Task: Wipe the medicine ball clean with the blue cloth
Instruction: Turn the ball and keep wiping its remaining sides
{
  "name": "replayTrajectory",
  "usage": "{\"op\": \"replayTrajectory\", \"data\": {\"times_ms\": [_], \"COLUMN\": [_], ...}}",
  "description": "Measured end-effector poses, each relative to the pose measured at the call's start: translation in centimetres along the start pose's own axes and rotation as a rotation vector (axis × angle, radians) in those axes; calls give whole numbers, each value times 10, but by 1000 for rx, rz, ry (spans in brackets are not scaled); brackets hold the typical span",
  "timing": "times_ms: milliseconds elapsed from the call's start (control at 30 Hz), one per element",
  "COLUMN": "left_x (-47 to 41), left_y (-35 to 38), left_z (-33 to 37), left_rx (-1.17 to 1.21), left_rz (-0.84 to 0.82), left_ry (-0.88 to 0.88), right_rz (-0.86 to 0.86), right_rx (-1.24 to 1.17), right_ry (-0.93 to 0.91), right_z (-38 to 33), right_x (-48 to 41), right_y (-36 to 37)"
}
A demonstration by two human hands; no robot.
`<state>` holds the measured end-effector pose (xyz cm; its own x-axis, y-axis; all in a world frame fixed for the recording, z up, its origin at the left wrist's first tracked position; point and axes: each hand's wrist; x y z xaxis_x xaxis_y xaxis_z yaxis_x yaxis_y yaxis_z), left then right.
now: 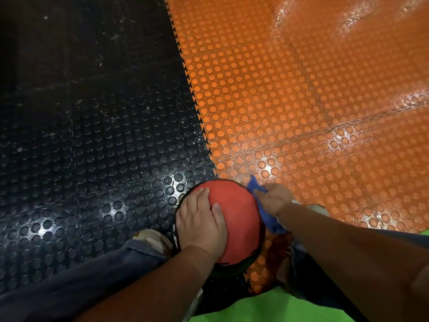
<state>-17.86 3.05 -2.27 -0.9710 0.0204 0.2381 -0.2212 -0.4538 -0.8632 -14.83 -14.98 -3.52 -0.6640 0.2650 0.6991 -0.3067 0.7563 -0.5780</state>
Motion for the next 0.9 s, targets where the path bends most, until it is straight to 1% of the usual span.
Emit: {"op": "replayTrajectory", "data": {"times_ms": [33,67,133,167,200,233,300,333,367,400,433,500,533,567,600,633,667,700,733,767,800,833,867,900], "left_x": [2,3,4,3,3,4,8,9,10,10,10,13,15,16,13,8,0,-9,-19,-26,-29,-28,-26,-25], "left_y": [0,1,1,1,2,2,1,1,2,4,7,10,11,8,4,-5,-7,-7,-11,-17,-20,-25,-27,-26], "left_z": [0,0,-5,-7,-8,-8,-6,-6,-6,-7,-10,-11,-12,-9,-7,-1,-7,-17,-27,-35,-44,-46,-48,-51], "left_rx": [-13,-26,-44,-55,-67,-70,-55,-61,-75,-89,-99,-106,-107,-84,-28,40,91,113,163,322,554,735,825,872], "left_rz": [15,31,47,47,51,49,66,88,98,111,112,112,124,118,93,65,24,-31,-105,-207,-339,-450,-526,-596], "left_ry": [31,68,116,127,134,136,144,159,174,183,193,236,264,282,259,164,-12,-236,-489,-729,-925,-1069,-1139,-1162], "right_rz": [-13,-2,44,41,44,67,75,37,-5,-28,-40,-69,-107,-126,-117,-111,-128,-175,-220,-244,-251,-255,-260,-275], "right_rx": [49,44,-34,8,67,92,50,64,121,175,189,159,167,168,144,119,101,92,73,26,-41,-127,-200,-263], "right_ry": [36,-7,-276,-415,-509,-503,-290,-191,-146,-160,-225,-423,-474,-449,-354,-218,-81,43,128,174,203,226,252,293], "right_z": [-1,-4,-16,-23,-26,-25,-18,-16,-18,-21,-28,-39,-40,-37,-31,-22,-15,-10,-7,-8,-9,-10,-11,-9], "right_x": [0,3,14,22,29,30,20,15,11,8,8,14,16,17,12,6,0,-4,-9,-13,-14,-16,-15,-16], "right_y": [-5,-8,-6,-1,6,11,6,1,-5,-9,-13,-14,-10,-8,-6,-7,-9,-14,-17,-20,-22,-22,-22,-21]}}
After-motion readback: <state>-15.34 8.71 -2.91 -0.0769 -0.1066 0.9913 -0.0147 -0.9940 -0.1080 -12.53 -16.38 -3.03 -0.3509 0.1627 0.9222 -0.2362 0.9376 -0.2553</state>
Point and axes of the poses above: each hand's wrist, its own x-axis away from the middle knuckle, its own y-axis out of the palm, z = x × y, and after that the axes turned 2 degrees about -x, right-handed
